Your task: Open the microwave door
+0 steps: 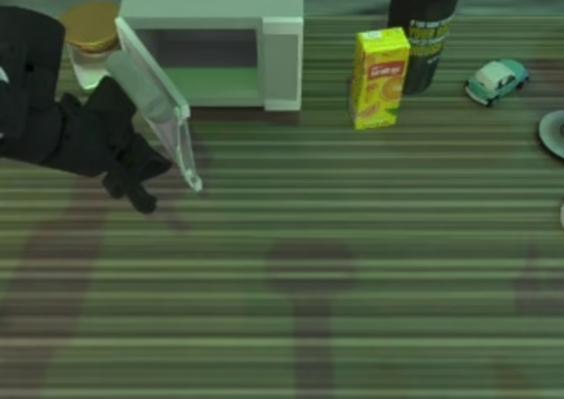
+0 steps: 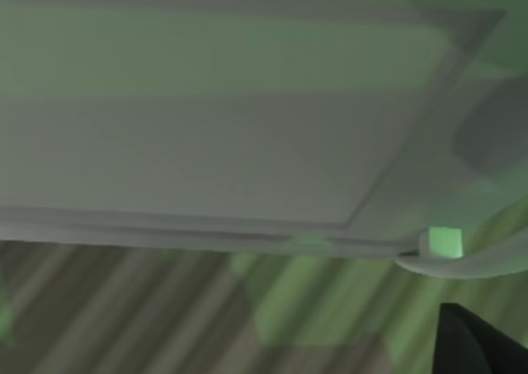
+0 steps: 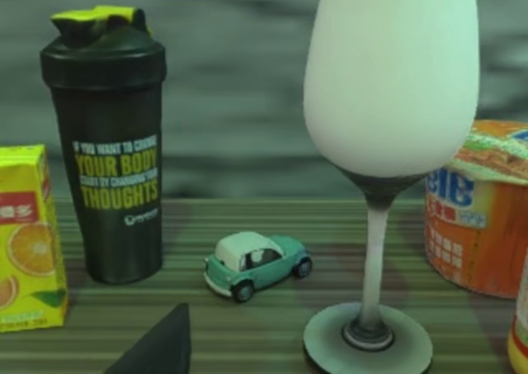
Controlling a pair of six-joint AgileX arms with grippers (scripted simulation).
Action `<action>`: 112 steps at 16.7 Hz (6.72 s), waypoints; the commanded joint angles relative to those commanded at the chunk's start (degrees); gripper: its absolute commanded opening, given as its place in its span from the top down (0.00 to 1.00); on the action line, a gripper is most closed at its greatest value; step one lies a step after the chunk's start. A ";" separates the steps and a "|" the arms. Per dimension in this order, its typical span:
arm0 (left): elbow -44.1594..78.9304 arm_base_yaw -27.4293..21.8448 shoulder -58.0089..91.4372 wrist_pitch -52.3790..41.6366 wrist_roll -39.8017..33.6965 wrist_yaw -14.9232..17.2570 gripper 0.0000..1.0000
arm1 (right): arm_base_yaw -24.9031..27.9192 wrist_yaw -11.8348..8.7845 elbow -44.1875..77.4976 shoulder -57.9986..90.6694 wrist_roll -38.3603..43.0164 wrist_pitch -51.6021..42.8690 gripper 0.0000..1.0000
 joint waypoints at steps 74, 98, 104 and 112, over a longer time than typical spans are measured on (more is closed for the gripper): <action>72.10 -20.44 24.38 -69.21 -99.10 -44.33 0.00 | 0.00 0.00 0.00 0.00 0.00 0.00 0.00; 51.24 -18.01 21.19 -50.98 -96.69 -44.00 0.90 | 0.00 0.00 0.00 0.00 0.00 0.00 0.00; 51.24 -18.01 21.19 -50.98 -96.69 -44.00 1.00 | 0.00 0.00 0.00 0.00 0.00 0.00 0.00; 55.33 -17.29 23.44 -54.80 -96.06 -41.65 1.00 | 0.00 0.00 0.00 0.00 0.00 0.00 0.00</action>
